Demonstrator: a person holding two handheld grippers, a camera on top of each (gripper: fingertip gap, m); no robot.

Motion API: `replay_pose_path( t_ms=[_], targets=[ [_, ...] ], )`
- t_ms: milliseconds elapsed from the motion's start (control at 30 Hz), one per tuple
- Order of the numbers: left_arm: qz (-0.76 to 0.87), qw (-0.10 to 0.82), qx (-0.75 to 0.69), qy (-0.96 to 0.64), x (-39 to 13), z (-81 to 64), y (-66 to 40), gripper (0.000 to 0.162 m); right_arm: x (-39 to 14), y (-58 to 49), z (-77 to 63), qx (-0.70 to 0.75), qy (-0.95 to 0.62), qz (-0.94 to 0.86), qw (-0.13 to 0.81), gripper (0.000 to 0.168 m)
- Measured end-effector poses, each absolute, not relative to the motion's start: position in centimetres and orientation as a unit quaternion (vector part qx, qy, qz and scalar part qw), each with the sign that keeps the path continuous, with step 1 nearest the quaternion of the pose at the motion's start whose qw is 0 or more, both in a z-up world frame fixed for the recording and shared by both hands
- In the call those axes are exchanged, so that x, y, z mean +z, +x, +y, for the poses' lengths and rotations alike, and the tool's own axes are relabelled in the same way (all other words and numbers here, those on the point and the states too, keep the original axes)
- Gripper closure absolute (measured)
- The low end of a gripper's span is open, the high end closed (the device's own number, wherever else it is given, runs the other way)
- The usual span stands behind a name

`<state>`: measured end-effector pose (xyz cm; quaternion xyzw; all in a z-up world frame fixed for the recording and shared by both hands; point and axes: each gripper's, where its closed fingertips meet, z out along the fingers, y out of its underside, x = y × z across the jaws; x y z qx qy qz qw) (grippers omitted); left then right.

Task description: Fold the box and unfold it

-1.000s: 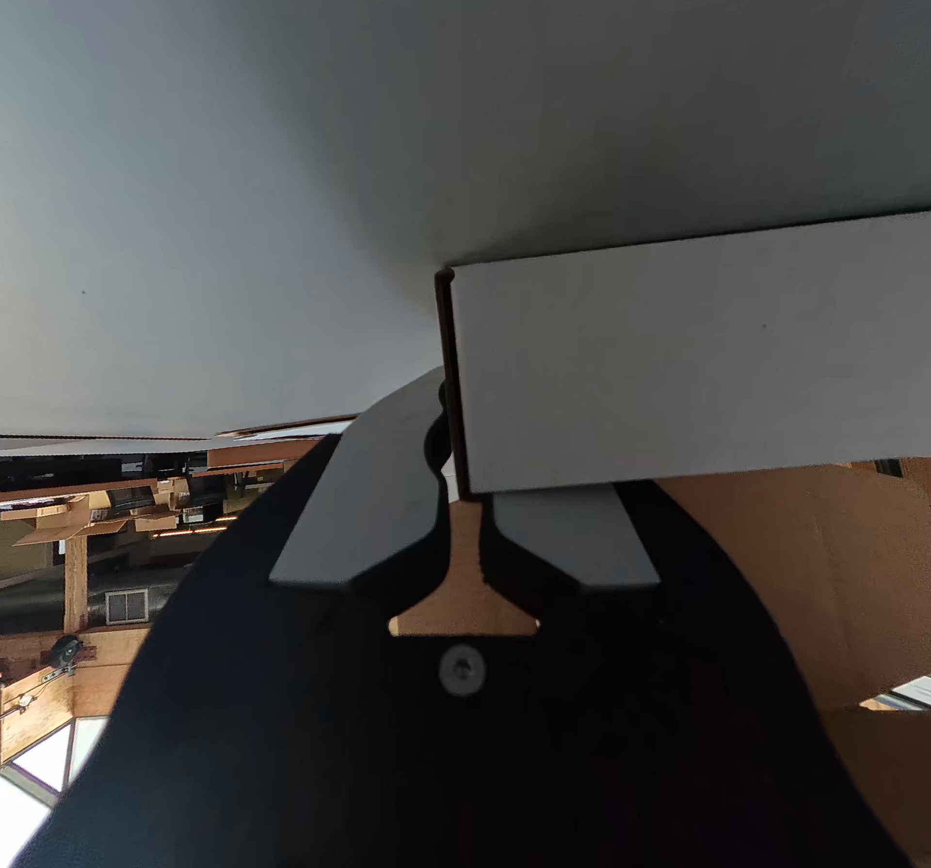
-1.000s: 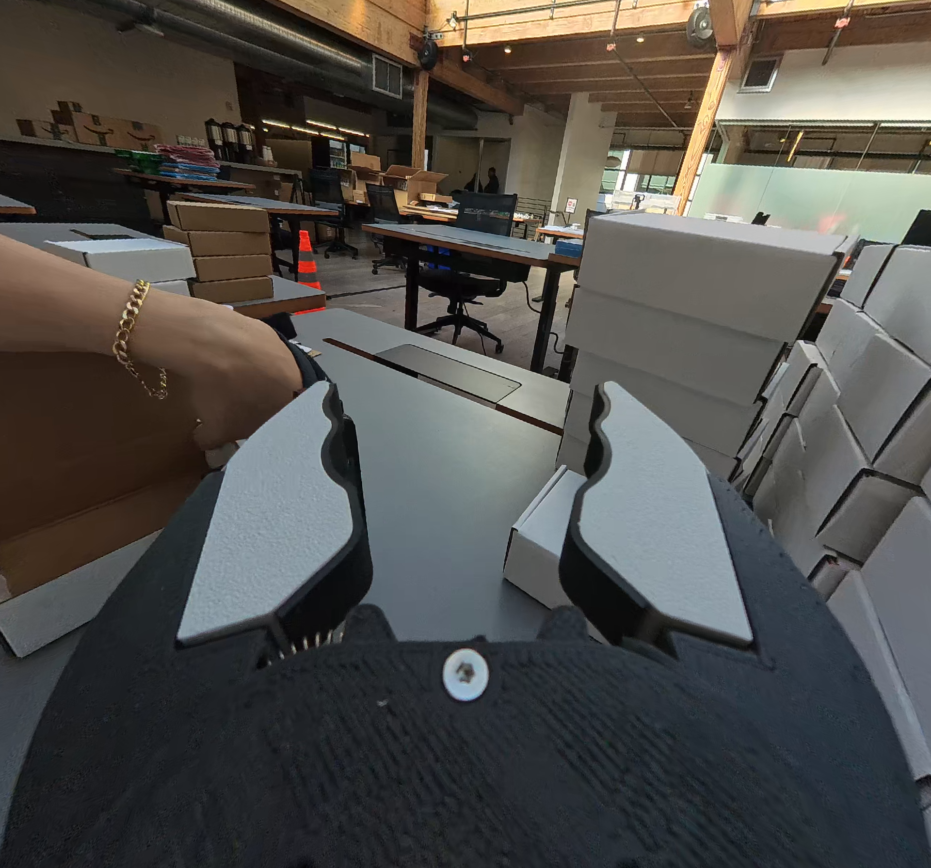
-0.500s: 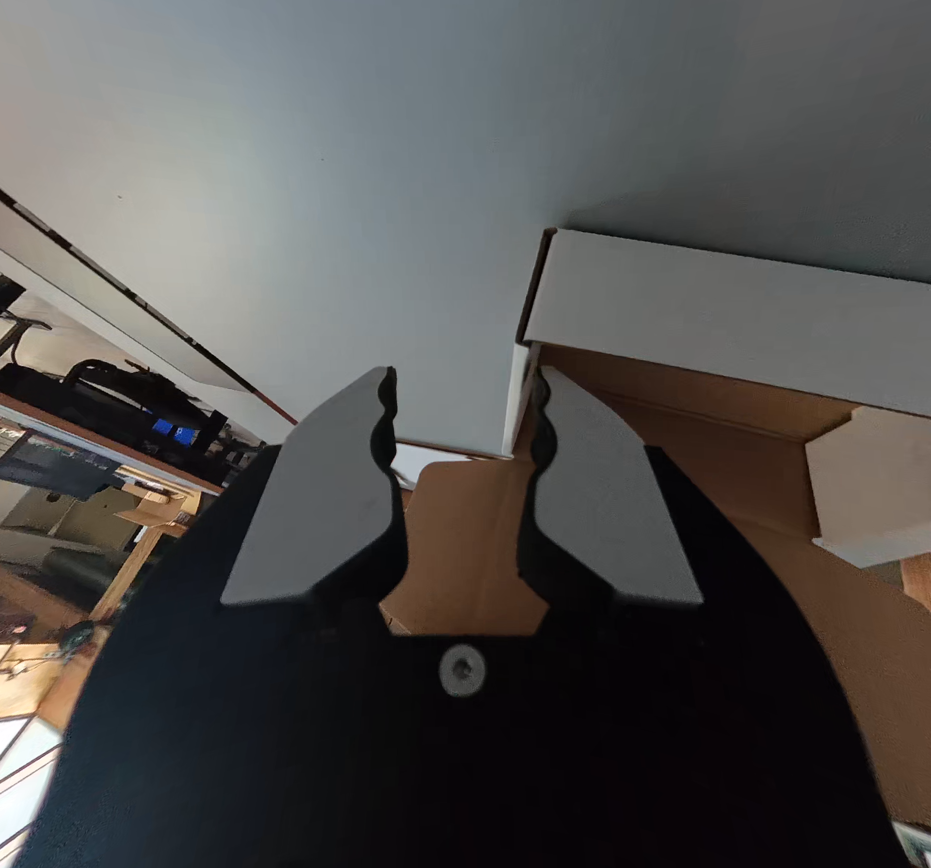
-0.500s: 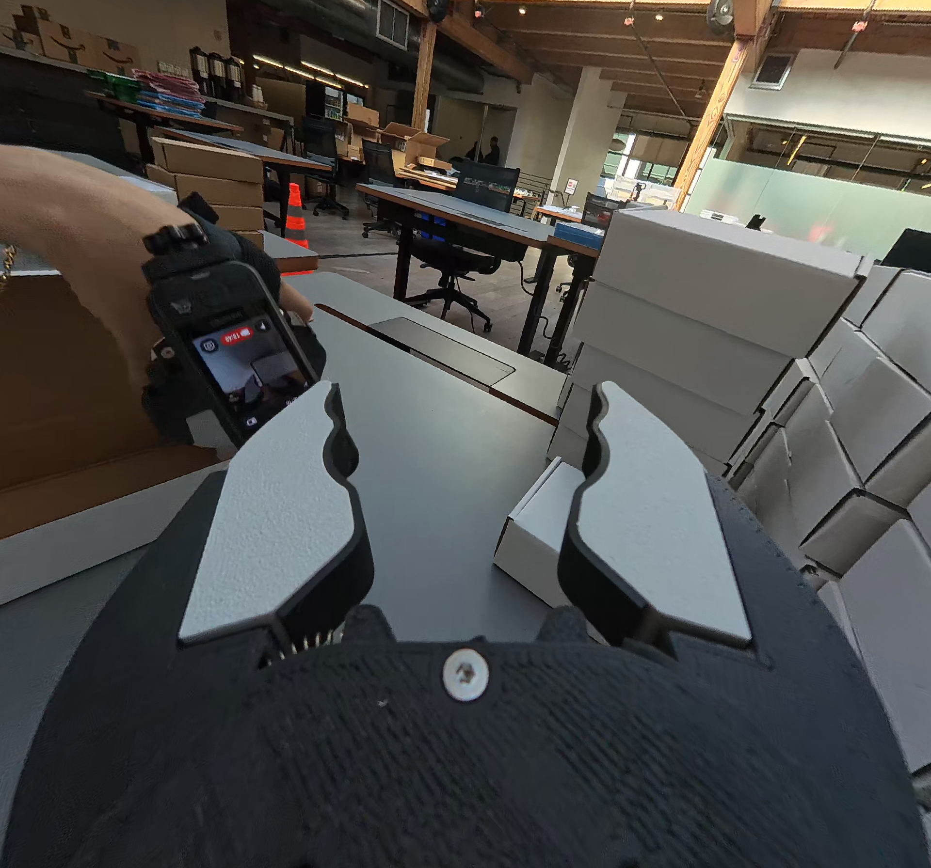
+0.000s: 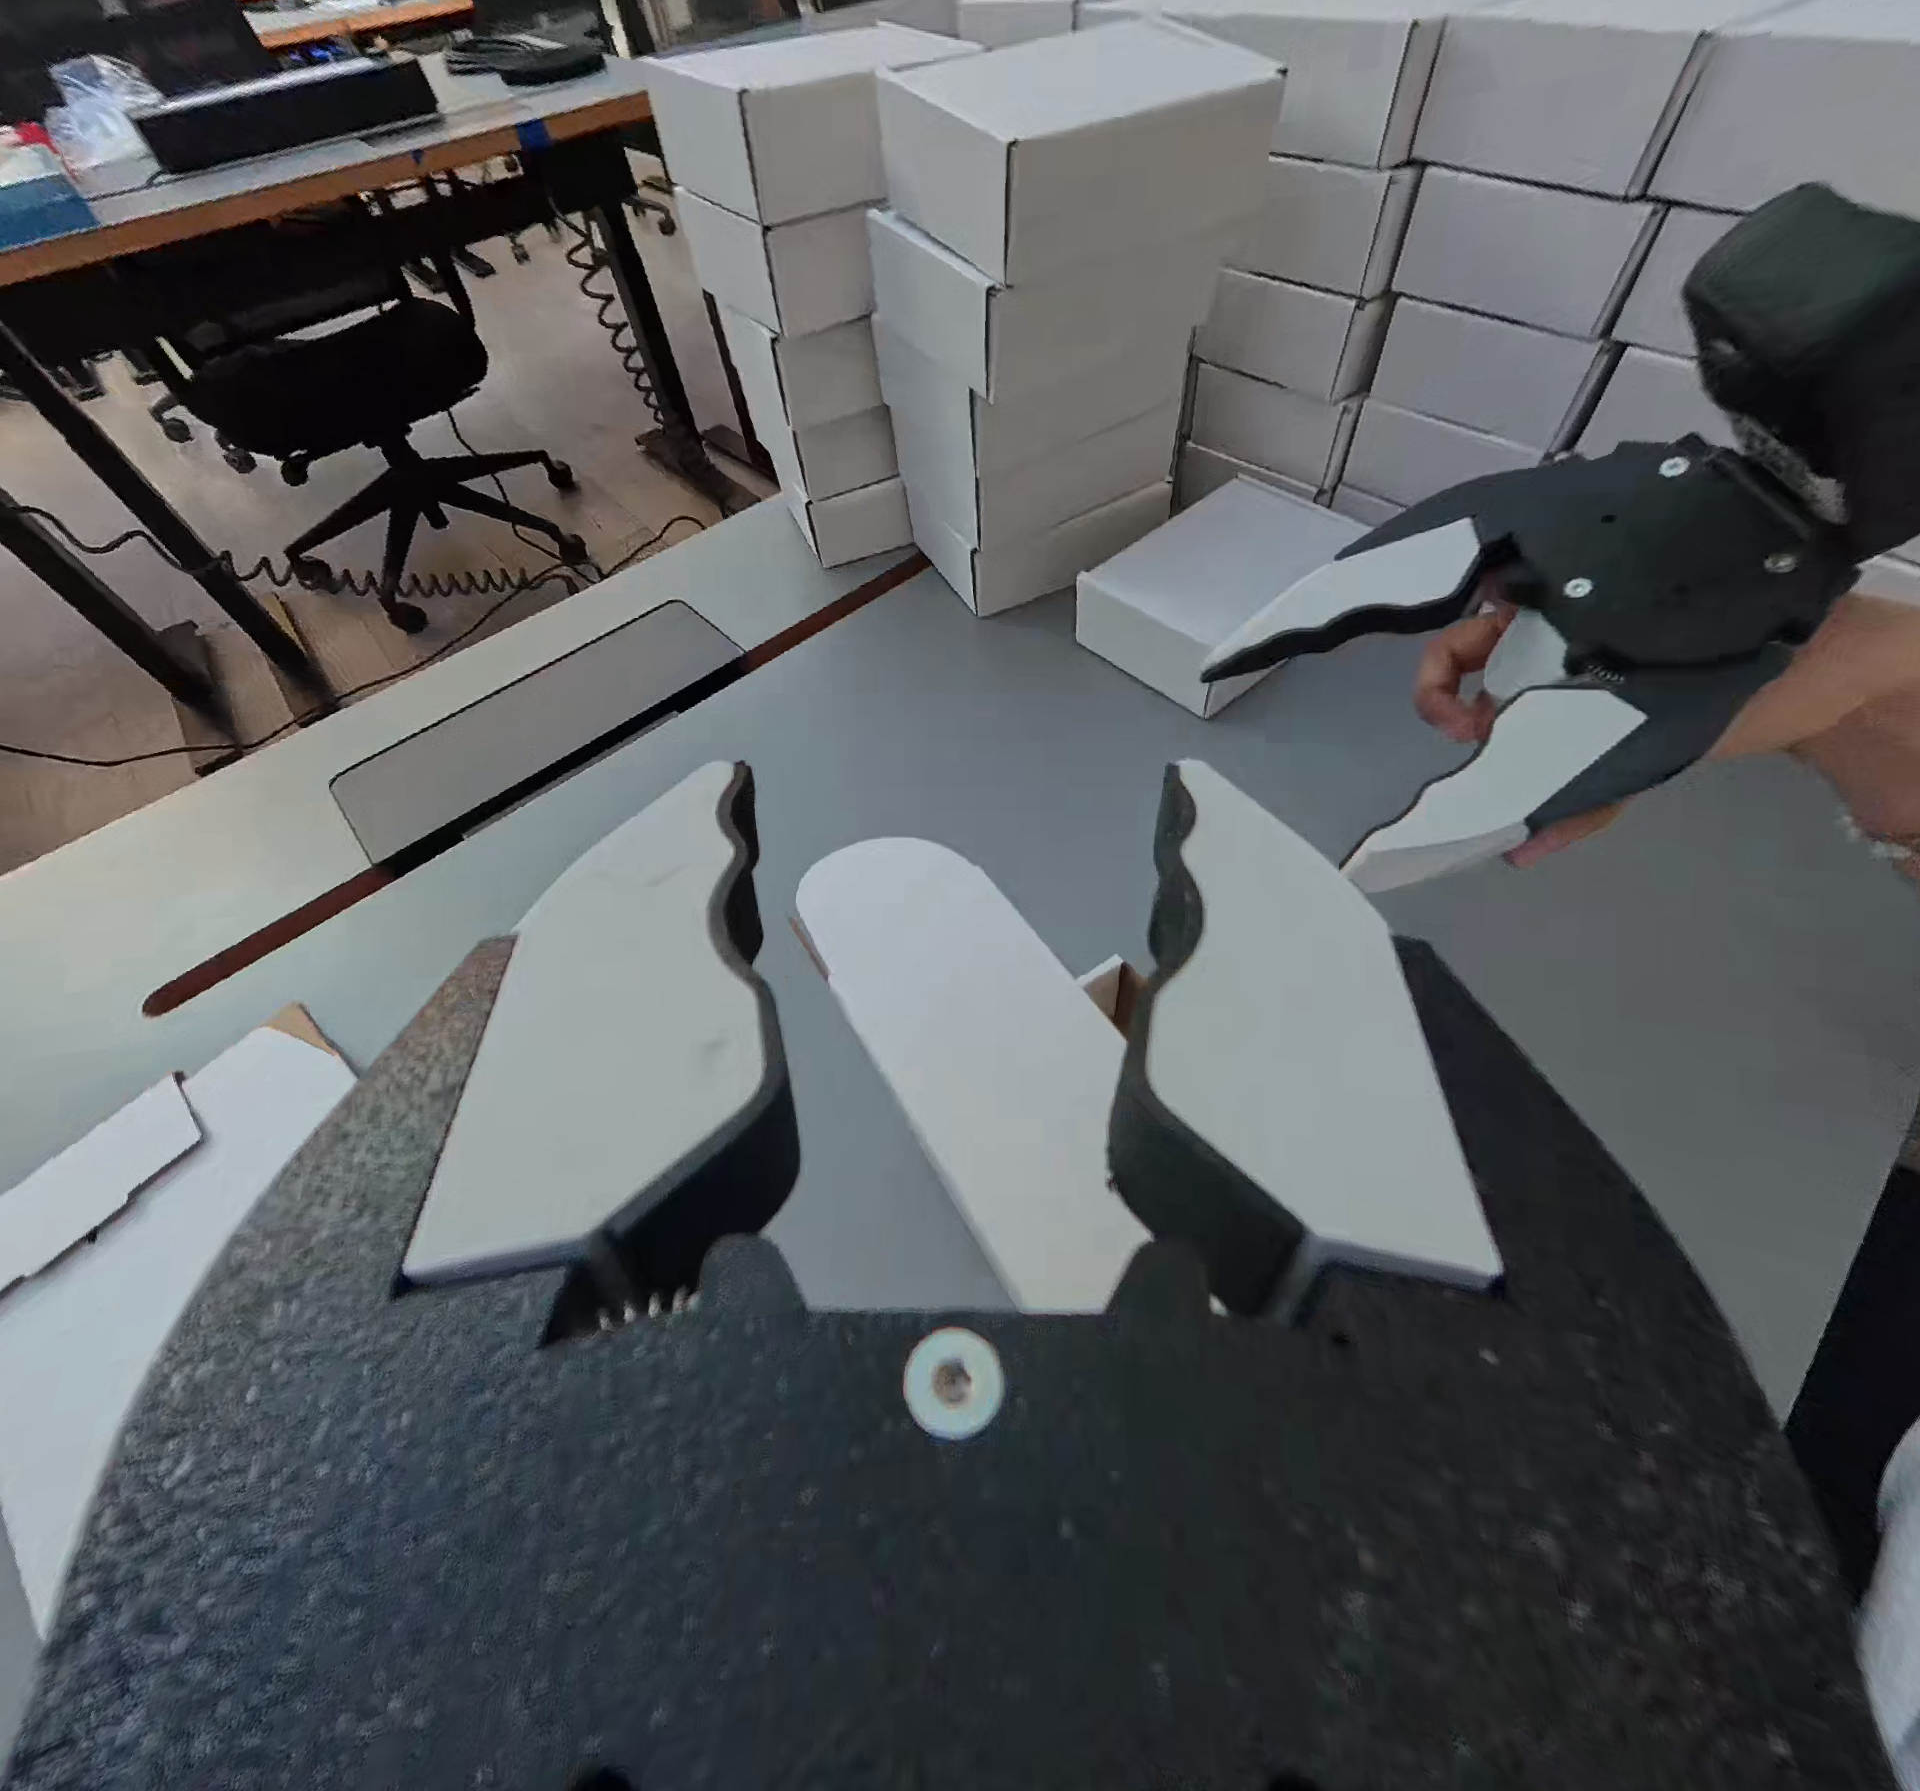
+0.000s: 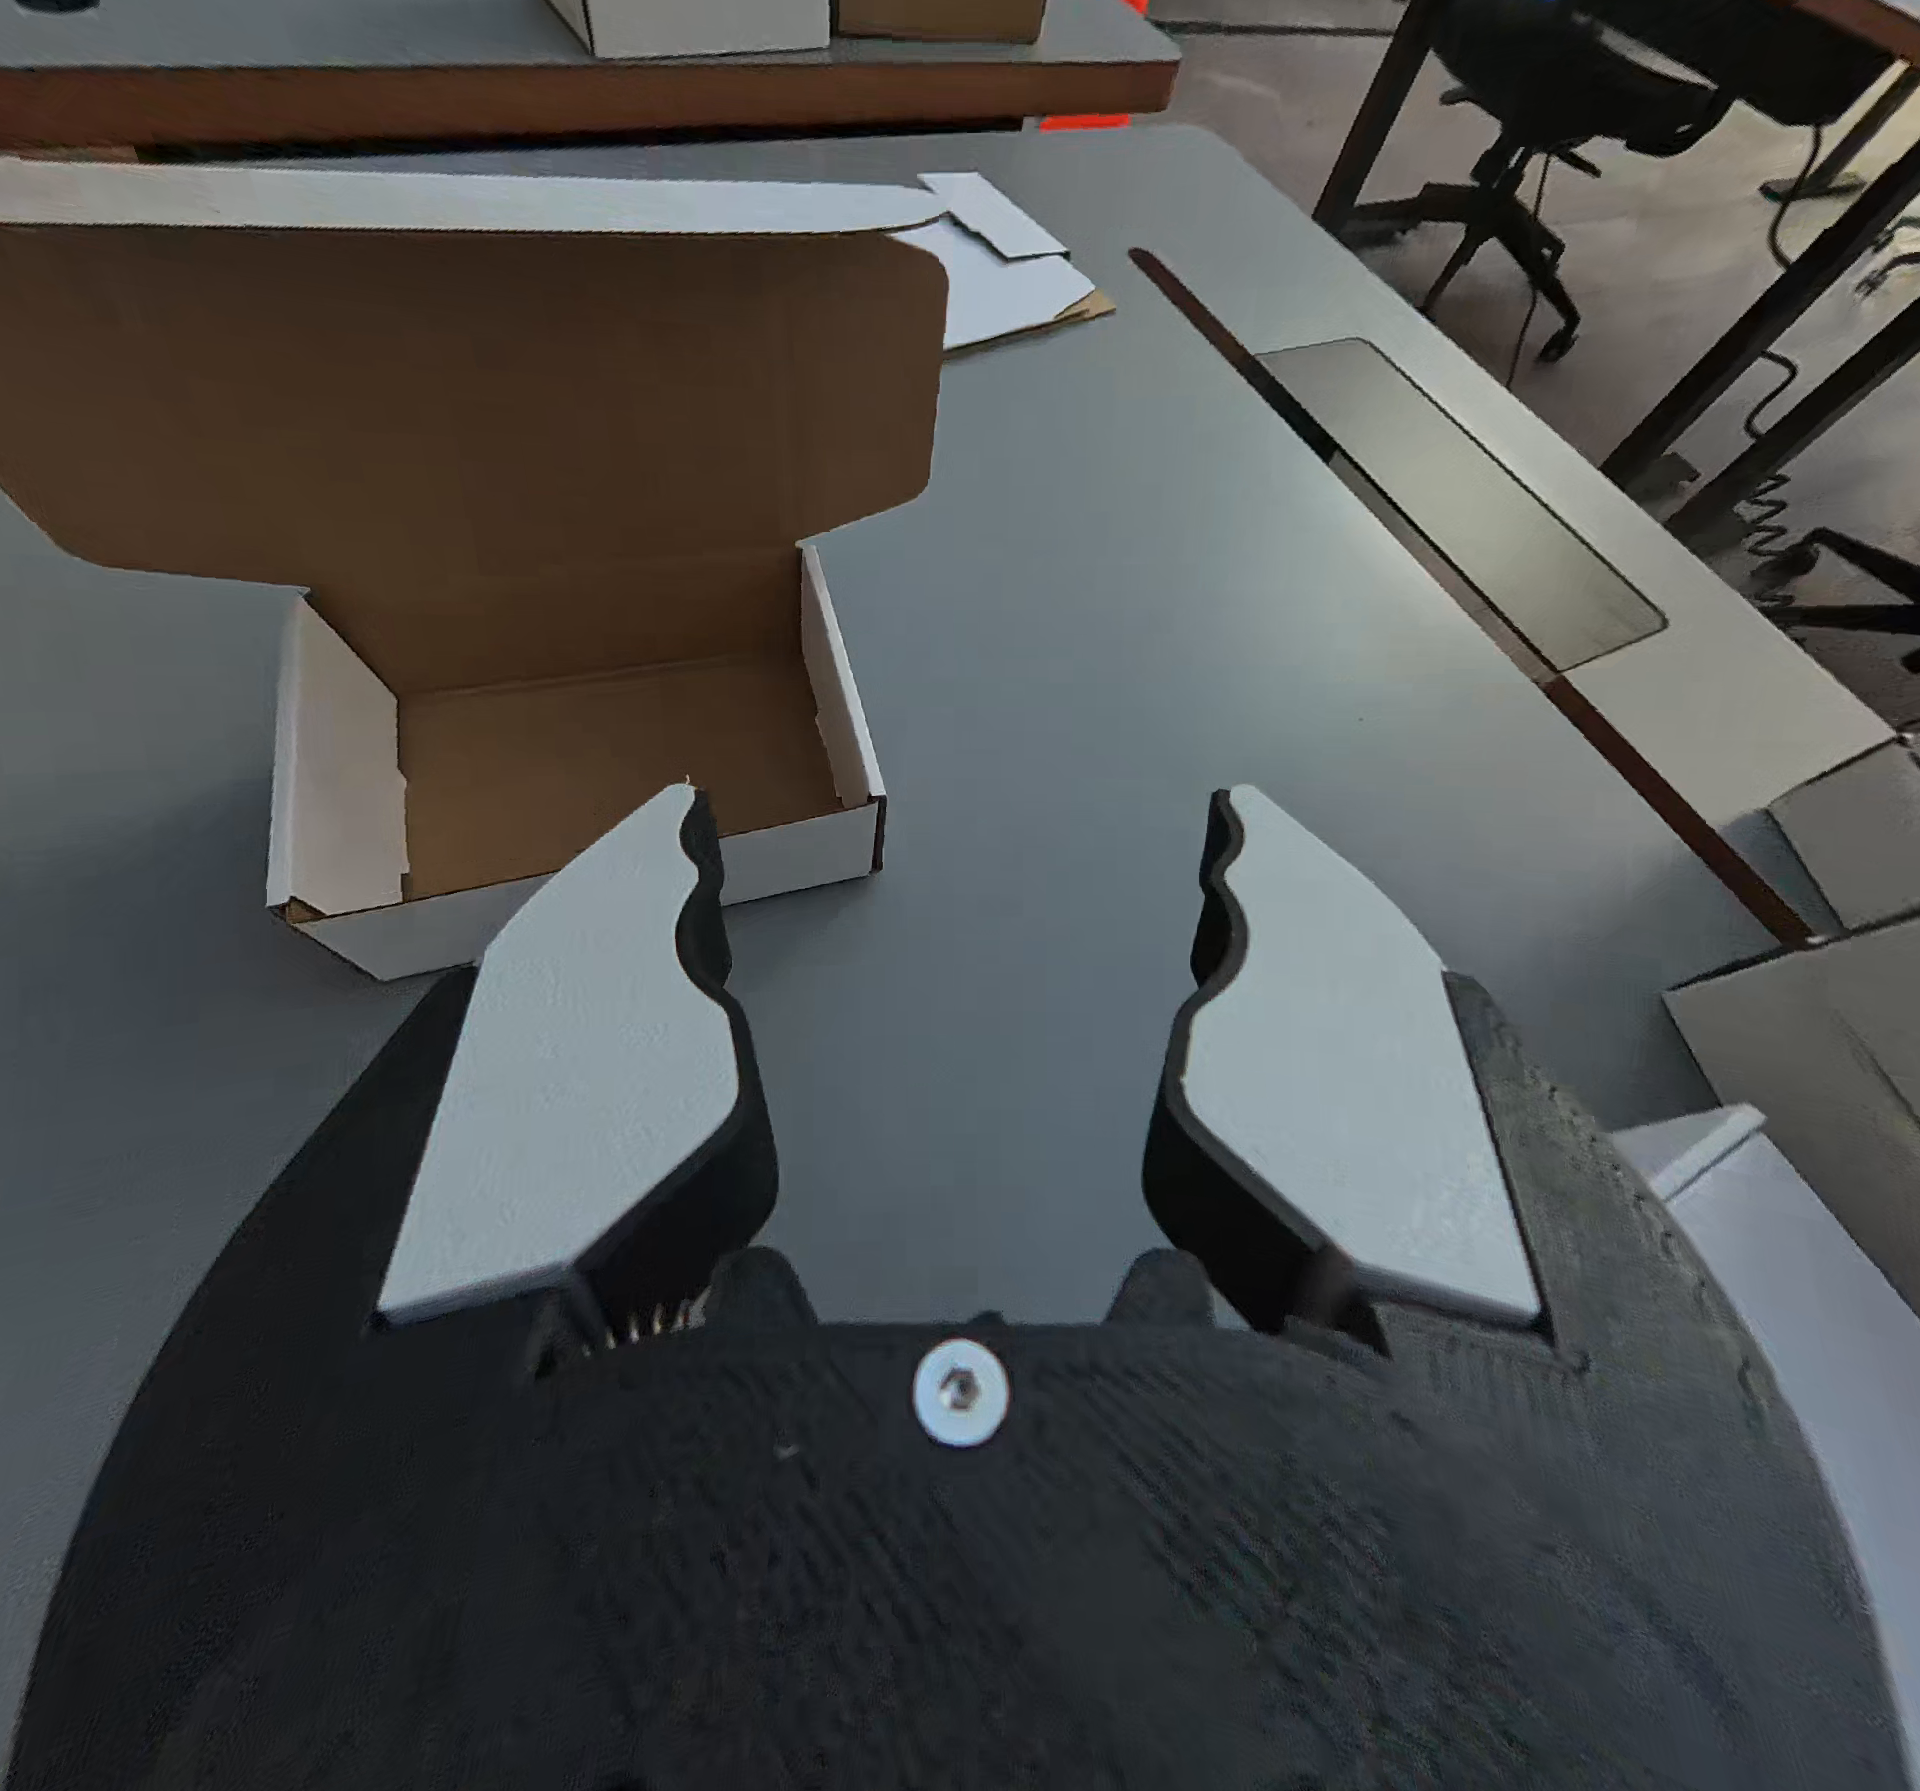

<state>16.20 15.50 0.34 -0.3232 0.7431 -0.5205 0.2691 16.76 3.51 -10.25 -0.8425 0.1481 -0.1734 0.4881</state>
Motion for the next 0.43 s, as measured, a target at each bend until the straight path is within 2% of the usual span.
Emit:
replay_pose_path(
  t_ms=[33, 267, 433],
  targets=[
    [0.722, 0.273, -0.536, -0.342, 0.3, 16.8, 15.5, 0.089, -10.6, 17.2, 5.0, -0.161, -0.854, 0.136, 0.475, 0.080],
    [0.637, 0.322, -0.536, -0.451, -3.1, 24.3, 11.8, 0.090, -17.8, 18.8, 11.9, -0.031, -0.951, 0.067, 0.300, 0.106],
    [0.616, 0.321, -0.542, -0.473, -4.3, 27.0, 10.1, 0.091, -20.0, 18.9, 14.4, 0.008, -0.965, 0.037, 0.258, 0.125]
  ],
)
